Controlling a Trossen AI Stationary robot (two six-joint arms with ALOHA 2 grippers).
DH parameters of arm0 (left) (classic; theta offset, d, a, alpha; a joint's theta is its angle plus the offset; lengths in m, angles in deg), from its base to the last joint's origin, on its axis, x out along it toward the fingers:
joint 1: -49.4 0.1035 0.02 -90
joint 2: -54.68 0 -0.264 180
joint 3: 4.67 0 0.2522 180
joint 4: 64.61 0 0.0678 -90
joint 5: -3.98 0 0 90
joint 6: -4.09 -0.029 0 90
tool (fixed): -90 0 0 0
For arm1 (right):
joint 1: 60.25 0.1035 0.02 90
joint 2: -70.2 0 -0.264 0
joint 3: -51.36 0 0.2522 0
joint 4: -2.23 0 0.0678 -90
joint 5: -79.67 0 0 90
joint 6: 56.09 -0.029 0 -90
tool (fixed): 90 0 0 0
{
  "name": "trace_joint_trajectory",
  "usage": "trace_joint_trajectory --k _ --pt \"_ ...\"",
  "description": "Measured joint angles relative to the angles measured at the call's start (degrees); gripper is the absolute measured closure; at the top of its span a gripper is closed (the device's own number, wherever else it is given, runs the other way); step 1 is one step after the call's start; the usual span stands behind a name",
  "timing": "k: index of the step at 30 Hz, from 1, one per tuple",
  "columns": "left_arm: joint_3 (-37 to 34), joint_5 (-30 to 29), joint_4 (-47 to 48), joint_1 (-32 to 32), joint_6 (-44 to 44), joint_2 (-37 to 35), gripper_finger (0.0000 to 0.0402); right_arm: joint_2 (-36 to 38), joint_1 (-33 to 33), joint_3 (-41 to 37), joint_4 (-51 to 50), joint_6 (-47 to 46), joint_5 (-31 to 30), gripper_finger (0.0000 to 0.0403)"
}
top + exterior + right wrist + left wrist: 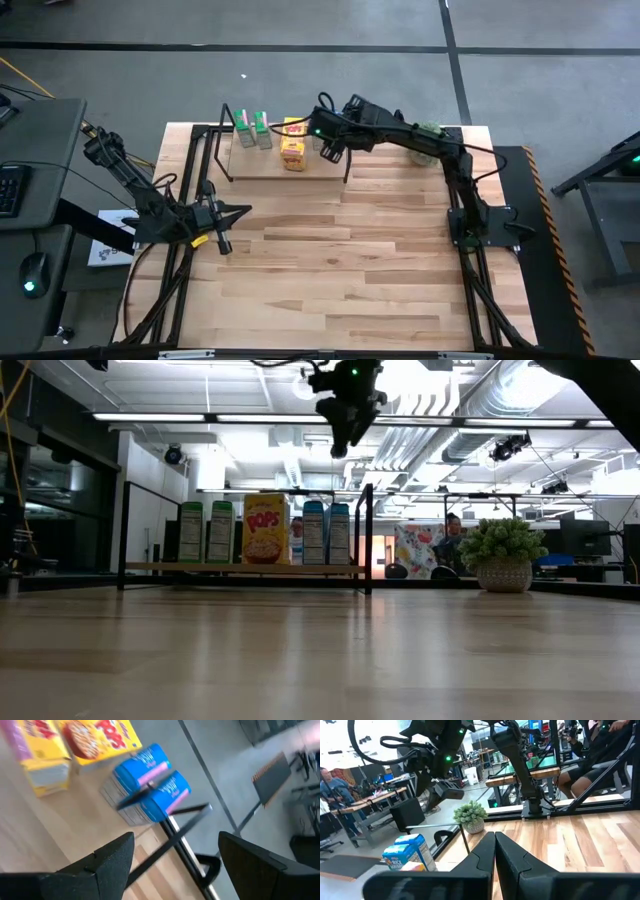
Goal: Stack cereal on shelf
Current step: Adjust the shelf on the table
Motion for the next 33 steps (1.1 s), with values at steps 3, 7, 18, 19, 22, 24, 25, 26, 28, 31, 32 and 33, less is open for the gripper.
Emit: trace_joint_trajectory --k 3,7,18,19,22,24,25,26,28,31,32,33 --pt "0.0 0.0 0.75 -0.88 1.12 0.0 0.0399 0.0 -0.75 0.0 -2.32 -2.68 -0.24 0.0121" --pt "0.0 0.0 0.75 -2.91 1.09 0.0 0.0399 0.0 -1.06 0.0 -3.32 -3.63 -1.9 0.0121" --pt "0.0 -1.29 0.75 -8.26 2.26 -0.02 0.0399 0.07 0.69 0.0 -12.28 -6.66 -6.41 0.0121" --pt "0.0 -1.58 0.73 -8.6 2.47 -0.02 0.0399 0.28 0.96 -0.02 -12.8 -7.32 -6.97 0.0121" --pt "0.0 -2.93 0.72 -9.55 2.58 -0.02 0.0399 5.0 2.18 -6.46 -9.76 -7.28 -7.75 0.0121" --pt "0.0 -3.92 0.75 -10.05 2.58 -0.02 0.0399 11.06 2.72 -16.43 -4.8 -7.34 -8.74 0.0121" --pt "0.0 -4.24 0.7 -10.2 2.56 -0.02 0.0399 15.07 2.87 -23.21 -1.62 -7.55 -9.09 0.0121" --pt "0.0 -4.26 0.7 -10.32 2.56 -0.02 0.0399 19.35 2.93 -30.66 2.15 -7.75 -9.02 0.0121" --pt "0.0 -4.28 0.66 -10.39 2.38 -0.02 0.0399 28.99 2.82 -45.42 12.33 -7.75 -8.12 0.0121" --pt "0.0 -4.31 -0.01 -9.85 -0.49 -0.02 0.0399 43.25 2.71 -64.0 28.91 -7.31 -3.34 0.0121" --pt "0.0 -4.31 -0.25 -9.48 -1.3 -0.02 0.0399 47.23 2.76 -68.99 34.12 -7.43 -1.15 0.0121" --pt "0.0 -4.32 -0.53 -9.02 -2.22 -0.02 0.0399 51.11 2.79 -73.48 38.85 -7.68 0.84 0.0121"
